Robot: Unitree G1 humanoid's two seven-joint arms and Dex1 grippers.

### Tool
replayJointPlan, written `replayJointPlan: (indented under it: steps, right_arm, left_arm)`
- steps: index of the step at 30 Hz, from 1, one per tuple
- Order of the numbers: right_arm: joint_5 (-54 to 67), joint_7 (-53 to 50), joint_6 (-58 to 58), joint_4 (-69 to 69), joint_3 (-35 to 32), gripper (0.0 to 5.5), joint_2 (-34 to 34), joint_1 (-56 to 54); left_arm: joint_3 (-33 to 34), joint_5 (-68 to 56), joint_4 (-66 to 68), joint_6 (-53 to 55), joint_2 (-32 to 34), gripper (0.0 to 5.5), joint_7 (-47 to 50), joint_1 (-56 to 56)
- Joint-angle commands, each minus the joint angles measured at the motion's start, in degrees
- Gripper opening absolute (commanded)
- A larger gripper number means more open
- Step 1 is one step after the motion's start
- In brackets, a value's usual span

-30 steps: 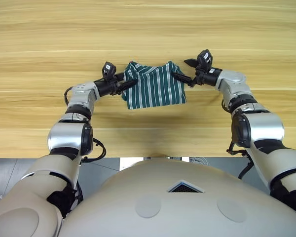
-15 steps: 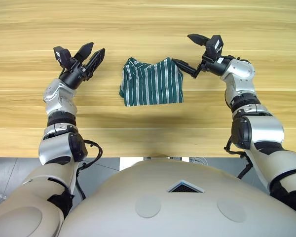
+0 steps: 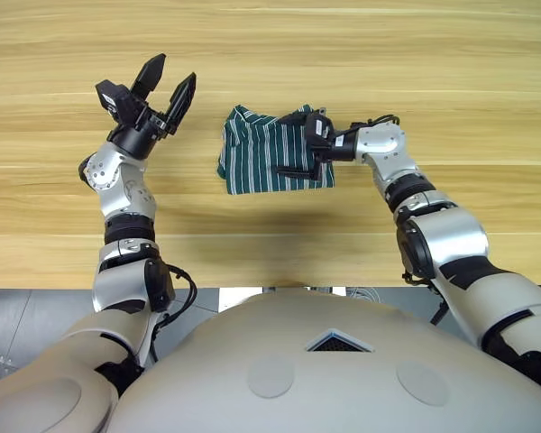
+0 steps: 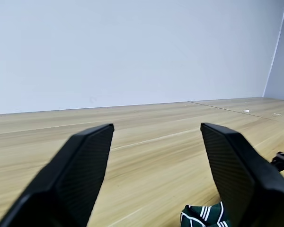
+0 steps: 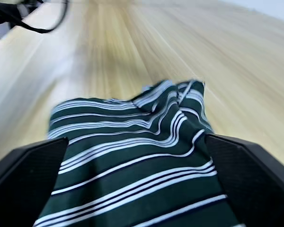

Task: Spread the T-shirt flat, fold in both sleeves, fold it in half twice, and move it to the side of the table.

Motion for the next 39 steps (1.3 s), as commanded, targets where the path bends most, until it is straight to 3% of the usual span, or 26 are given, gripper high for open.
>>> replayJointPlan:
  steps: [1,13,18,21,27,34,39]
  right_arm:
    - [-3.4,-6.5,6.4,3.0,1.3,5.39,1.1,-2.9]
    - [-4.0,-14.2,14.3,5.2,-2.5,5.39,-4.8,-0.3]
    - [0.7,-30.4,17.2,5.8,-11.7,5.39,-11.3,3.2]
    - [4.3,-45.3,21.3,6.3,-18.5,5.39,-15.4,7.3]
    - [11.8,-62.7,23.6,6.1,-30.4,5.39,-17.0,13.7]
    - [8.4,-66.0,17.2,5.1,-29.5,5.39,-17.1,12.0]
    - [4.9,-68.5,5.0,3.6,-27.5,5.39,-20.6,10.1]
  left_arm:
    - [-0.7,0.2,-1.4,0.0,-0.2,3.28,0.5,0.6]
    - [-0.6,-0.8,-1.4,0.3,0.1,3.28,0.7,0.0]
    - [-0.4,-0.9,-3.3,-0.2,0.0,3.28,1.3,1.3]
    - [-0.3,-1.0,-5.0,-0.3,-0.4,3.28,1.7,2.6]
    - [-0.6,-1.2,-7.4,-0.3,-0.8,3.28,2.4,4.8]
    - [-0.8,-1.4,-7.3,-0.7,-1.8,3.28,2.5,5.0]
    - [0.1,-2.6,-7.1,-2.4,-2.9,3.28,3.4,3.5]
